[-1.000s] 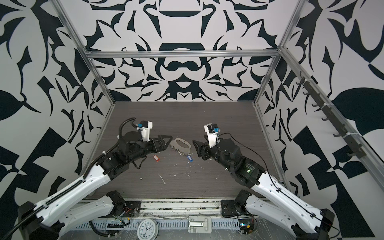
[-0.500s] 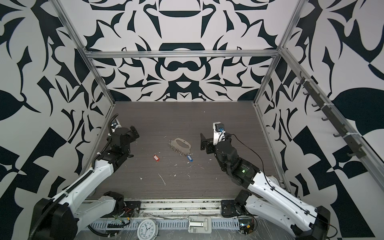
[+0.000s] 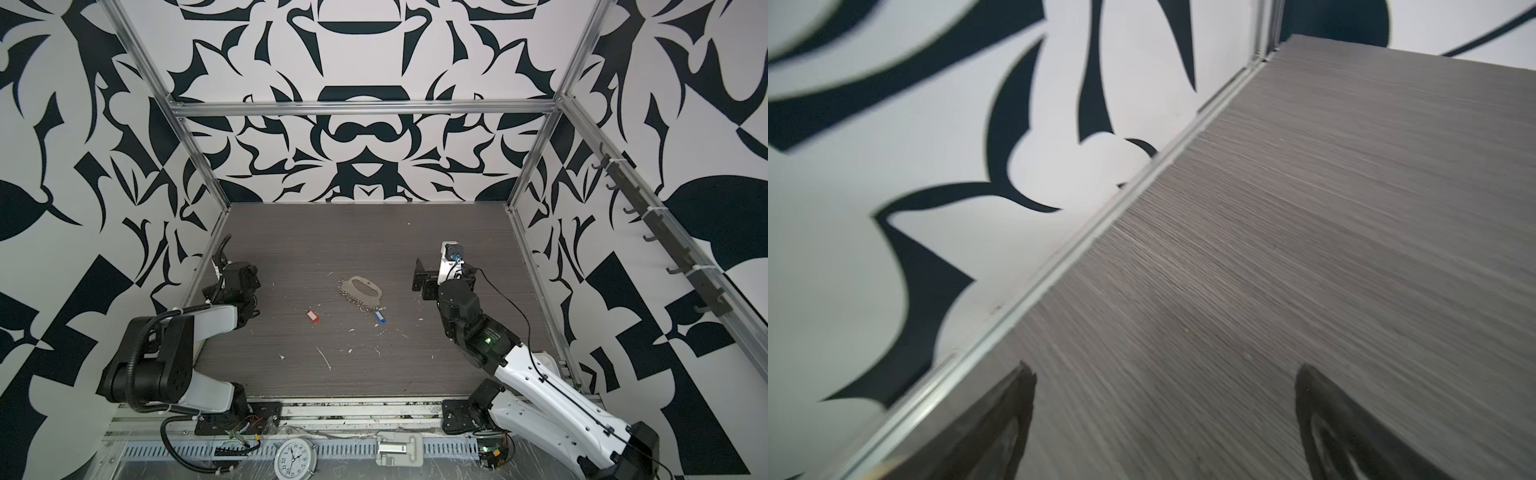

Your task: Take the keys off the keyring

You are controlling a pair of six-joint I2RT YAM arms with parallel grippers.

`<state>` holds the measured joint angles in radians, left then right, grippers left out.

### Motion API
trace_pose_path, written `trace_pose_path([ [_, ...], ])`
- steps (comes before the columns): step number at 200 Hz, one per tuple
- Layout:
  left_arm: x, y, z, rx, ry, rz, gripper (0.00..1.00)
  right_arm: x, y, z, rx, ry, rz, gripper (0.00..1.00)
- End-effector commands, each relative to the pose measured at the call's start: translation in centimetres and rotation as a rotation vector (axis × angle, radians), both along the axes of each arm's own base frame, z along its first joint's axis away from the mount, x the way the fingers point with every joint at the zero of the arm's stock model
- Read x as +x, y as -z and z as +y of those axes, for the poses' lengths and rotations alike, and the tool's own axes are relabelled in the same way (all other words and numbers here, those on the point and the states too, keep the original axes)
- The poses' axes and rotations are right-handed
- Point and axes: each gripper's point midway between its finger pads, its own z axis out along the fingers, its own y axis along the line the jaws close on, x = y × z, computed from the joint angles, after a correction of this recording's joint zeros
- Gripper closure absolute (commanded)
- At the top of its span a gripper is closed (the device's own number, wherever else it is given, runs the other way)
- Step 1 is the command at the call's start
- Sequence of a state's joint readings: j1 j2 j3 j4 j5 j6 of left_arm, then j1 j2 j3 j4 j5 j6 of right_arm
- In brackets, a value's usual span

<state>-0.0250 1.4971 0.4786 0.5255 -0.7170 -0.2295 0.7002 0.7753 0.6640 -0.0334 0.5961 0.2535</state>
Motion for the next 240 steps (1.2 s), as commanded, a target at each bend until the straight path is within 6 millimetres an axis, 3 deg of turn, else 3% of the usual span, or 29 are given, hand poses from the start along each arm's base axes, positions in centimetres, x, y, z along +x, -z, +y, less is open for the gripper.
trace_pose_path([
  [1,2.7,-2.1,-1.9,-0.013,0.149,-0.140,0.01,-0.1,-1.5,-0.2,0.033,-0.014,-0.084,0.01],
  [29,3.3,-1.7,-4.2,-0.041,0.307,-0.157,0.00,0.2,-1.8,-0.7,0.018,-0.018,-0.145,0.01],
  [50,2.4,-1.5,-3.8,-0.032,0.313,-0.249,0.01,0.9,-1.3,-1.4,-0.021,0.008,-0.156,0.01],
  [67,2.5,-0.7,-3.9,-0.079,0.309,-0.177,0.01,1.7,-0.3,-2.1,-0.058,0.037,-0.151,0.01],
  [126,2.6,-1.2,-3.7,-0.058,0.306,-0.219,0.01,5.1,4.5,-6.0,-0.198,0.128,-0.125,0.01],
  [167,2.6,-1.1,-3.7,-0.062,0.306,-0.215,0.01,7.0,10.5,-10.1,-0.261,0.228,0.042,0.01],
  [240,2.6,-1.1,-3.7,-0.063,0.307,-0.211,0.01,8.5,16.6,-12.6,-0.136,0.222,0.105,0.01],
])
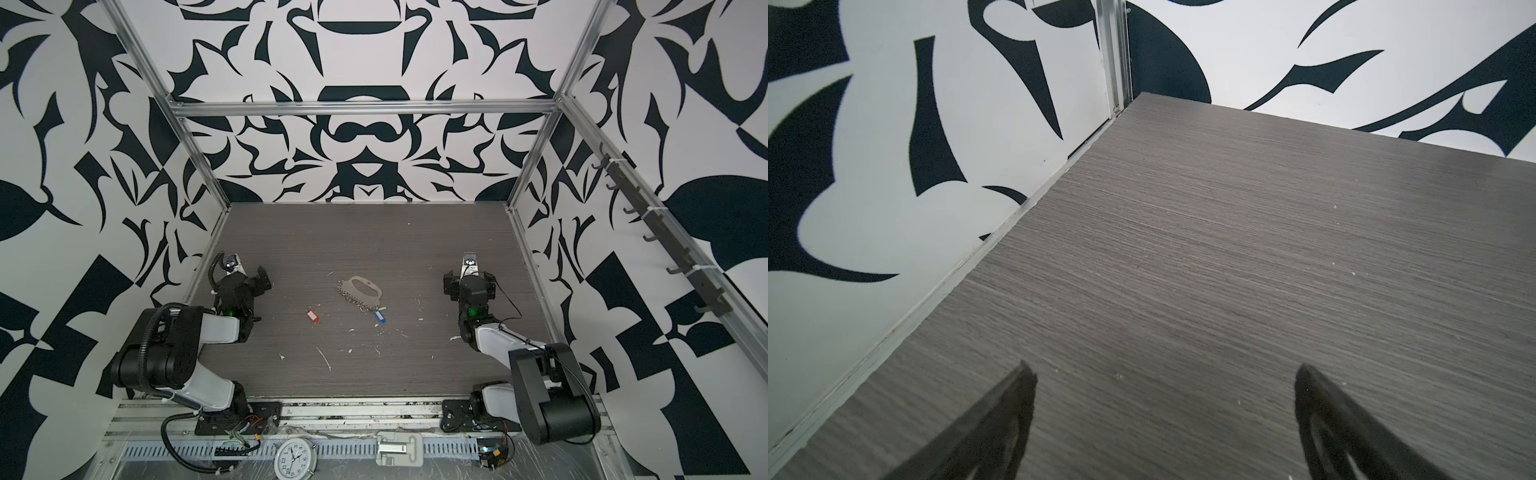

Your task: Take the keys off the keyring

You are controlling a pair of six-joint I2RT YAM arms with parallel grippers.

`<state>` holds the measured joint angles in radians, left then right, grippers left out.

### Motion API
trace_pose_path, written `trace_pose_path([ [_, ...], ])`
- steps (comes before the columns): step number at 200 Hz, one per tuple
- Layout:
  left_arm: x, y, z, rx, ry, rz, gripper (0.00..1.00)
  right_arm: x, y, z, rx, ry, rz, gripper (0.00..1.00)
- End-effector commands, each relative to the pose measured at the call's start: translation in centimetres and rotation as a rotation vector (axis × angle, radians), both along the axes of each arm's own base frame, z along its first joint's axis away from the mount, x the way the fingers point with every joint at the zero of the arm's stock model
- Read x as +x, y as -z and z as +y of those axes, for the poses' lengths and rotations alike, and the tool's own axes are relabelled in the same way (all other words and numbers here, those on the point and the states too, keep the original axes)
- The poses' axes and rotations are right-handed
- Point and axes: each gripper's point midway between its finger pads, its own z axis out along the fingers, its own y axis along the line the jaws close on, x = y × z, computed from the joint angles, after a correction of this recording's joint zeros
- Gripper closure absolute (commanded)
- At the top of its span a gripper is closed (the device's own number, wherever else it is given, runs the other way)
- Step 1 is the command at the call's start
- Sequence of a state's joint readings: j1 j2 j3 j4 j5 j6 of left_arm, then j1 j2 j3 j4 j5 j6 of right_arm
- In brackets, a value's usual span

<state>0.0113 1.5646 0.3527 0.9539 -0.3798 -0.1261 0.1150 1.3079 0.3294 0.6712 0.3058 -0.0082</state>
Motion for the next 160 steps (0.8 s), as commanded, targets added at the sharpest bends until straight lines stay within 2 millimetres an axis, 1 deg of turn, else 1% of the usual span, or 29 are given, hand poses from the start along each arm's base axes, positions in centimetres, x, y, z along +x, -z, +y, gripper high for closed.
trace_pose_path([
  [1,0.2,-0.5,0.1,0.001,-0.001,-0.026,0.01,1.1,-0.7,-0.2,0.084,-0.011,-0.104,0.01],
  [25,0.2,-0.5,0.1,0.000,-0.001,-0.027,0.01,1.1,1.7,-0.2,0.091,-0.016,-0.110,0.01],
  [30,0.2,-0.5,0.1,-0.001,-0.001,-0.027,0.01,1.3,1.4,-0.3,0.087,-0.012,-0.138,0.01],
  [34,0.2,-0.5,0.1,0.000,-0.003,-0.026,0.01,1.5,1.6,-0.3,0.086,-0.016,-0.133,0.01],
  [53,0.2,-0.5,0.1,0.000,-0.001,-0.027,0.01,2.3,2.4,-0.1,0.084,-0.016,-0.032,0.01],
  [160,0.2,-0.5,0.1,0.000,-0.002,-0.028,0.01,2.3,2.4,0.0,0.086,-0.019,-0.039,0.00],
])
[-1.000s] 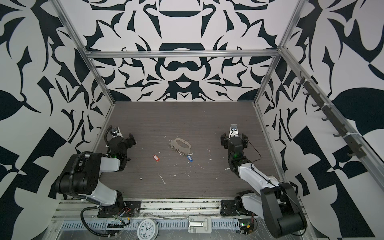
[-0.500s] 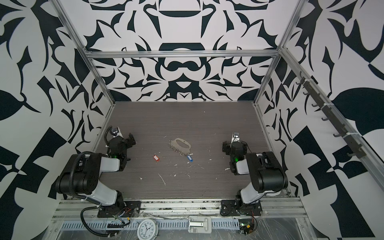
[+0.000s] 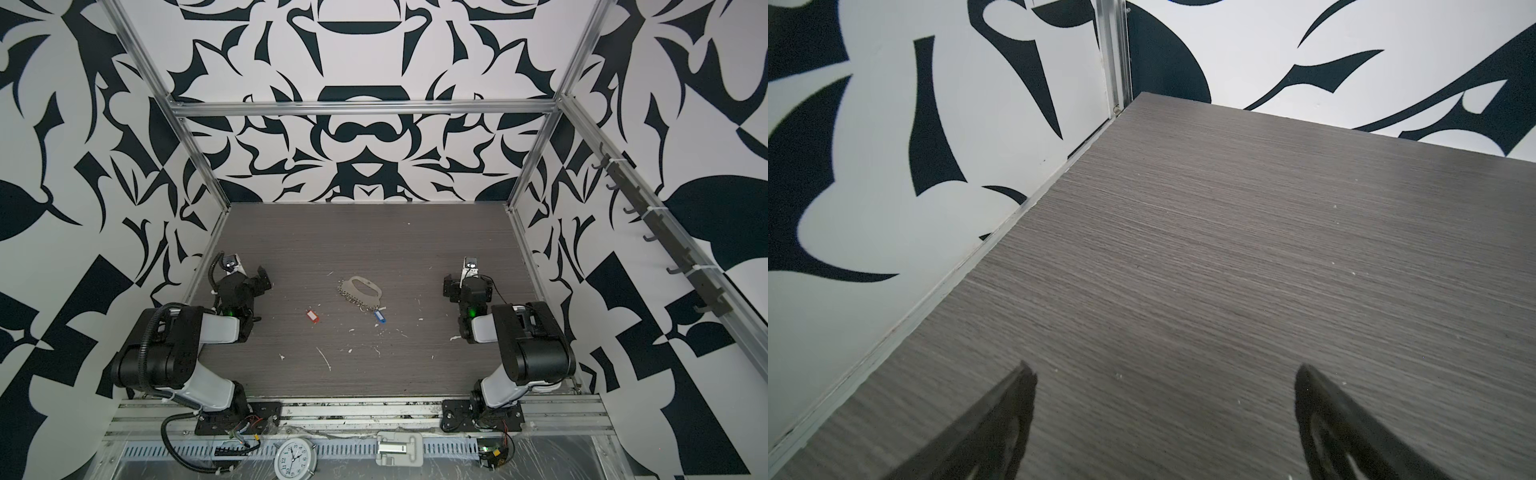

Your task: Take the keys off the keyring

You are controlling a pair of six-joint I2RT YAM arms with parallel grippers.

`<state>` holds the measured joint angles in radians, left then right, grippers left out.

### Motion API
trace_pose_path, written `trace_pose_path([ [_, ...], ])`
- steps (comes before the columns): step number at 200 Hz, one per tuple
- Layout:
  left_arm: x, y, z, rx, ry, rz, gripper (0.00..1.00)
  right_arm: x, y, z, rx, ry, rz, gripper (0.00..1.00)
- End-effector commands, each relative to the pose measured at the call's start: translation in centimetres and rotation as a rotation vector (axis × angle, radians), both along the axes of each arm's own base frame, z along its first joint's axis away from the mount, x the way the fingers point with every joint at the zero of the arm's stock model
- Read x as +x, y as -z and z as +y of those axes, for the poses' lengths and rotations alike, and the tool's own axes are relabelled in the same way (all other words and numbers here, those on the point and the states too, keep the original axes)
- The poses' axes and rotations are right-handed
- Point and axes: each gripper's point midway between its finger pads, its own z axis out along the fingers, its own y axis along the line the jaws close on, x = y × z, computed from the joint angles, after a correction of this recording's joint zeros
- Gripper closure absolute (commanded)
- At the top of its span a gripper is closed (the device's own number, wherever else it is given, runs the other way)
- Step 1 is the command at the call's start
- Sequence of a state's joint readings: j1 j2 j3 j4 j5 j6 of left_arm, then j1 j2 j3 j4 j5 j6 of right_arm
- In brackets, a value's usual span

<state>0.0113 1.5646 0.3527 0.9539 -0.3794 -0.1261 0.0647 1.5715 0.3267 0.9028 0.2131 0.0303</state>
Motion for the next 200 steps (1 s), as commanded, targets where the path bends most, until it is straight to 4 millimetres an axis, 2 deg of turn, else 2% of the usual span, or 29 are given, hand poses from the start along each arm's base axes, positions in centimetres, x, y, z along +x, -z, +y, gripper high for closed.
trace_pose_path([
  [1,0.18,-0.54,0.13,0.000,-0.002,-0.028,0.01,0.74,-1.98,0.10,0.017,0.002,-0.071,0.00],
  [200,0.16,-0.52,0.12,0.001,-0.001,-0.027,0.01,1.06,-1.81,0.35,0.003,-0.007,-0.058,0.00],
])
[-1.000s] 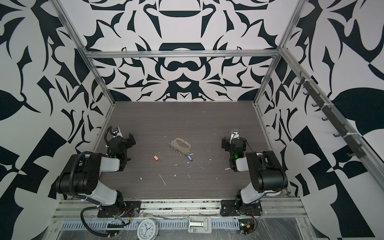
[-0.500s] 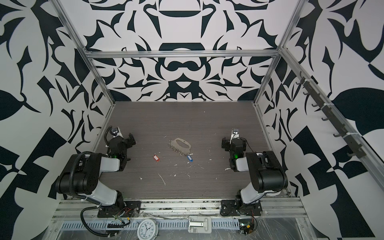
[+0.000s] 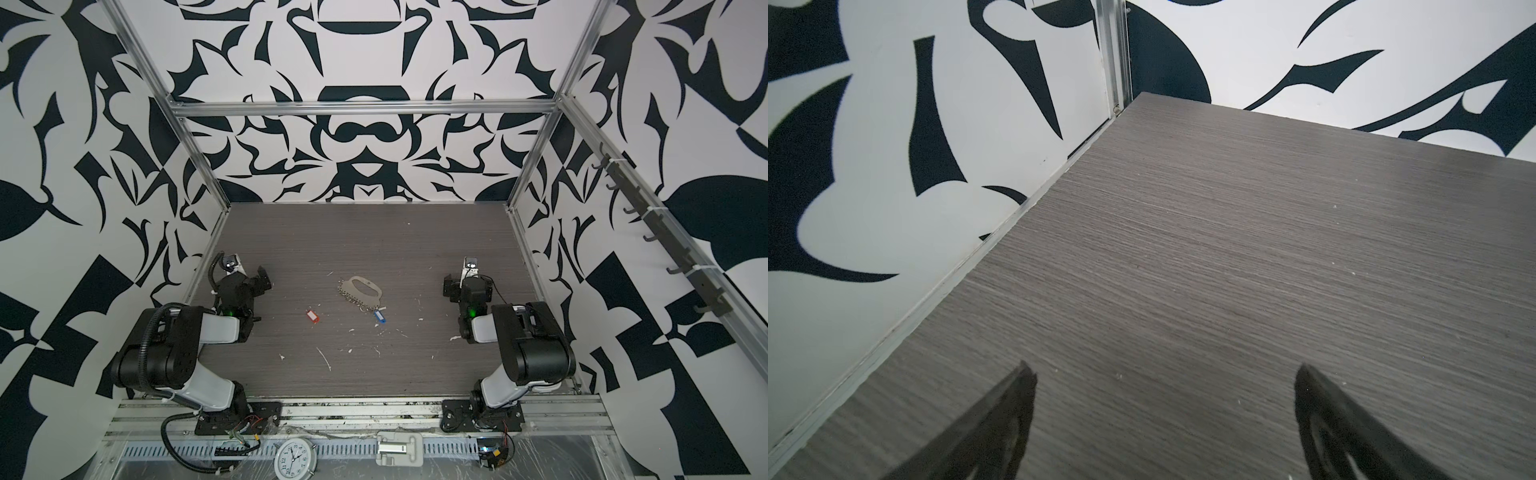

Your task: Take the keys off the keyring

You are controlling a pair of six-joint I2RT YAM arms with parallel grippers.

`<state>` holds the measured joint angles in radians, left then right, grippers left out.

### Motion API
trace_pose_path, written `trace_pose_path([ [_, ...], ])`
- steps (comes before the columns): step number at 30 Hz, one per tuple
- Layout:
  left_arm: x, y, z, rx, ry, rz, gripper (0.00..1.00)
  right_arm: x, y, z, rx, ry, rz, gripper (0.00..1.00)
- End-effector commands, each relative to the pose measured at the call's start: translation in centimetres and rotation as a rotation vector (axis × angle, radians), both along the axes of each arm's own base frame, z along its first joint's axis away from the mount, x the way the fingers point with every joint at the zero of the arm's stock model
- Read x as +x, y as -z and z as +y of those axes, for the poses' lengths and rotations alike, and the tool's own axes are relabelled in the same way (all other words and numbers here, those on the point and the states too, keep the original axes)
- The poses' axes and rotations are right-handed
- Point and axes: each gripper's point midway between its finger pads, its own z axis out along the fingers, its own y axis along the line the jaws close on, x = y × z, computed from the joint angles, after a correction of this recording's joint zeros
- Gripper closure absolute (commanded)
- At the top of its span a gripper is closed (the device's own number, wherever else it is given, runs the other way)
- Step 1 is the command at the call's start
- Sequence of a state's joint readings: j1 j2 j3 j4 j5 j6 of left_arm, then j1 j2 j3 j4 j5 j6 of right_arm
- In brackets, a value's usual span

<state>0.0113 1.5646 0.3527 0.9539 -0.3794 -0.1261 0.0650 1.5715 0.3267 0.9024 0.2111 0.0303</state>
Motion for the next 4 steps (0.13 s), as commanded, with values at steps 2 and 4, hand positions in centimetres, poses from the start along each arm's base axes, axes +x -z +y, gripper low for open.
trace_pose_path([
  [2,0.18,-0.56,0.14,0.001,-0.003,-0.028,0.01,1.05,-1.82,0.31,0.003,-0.005,-0.058,0.00],
  [4,0.16,-0.51,0.08,0.001,-0.001,-0.027,0.01,0.92,-1.87,0.38,0.004,-0.008,-0.063,0.00],
])
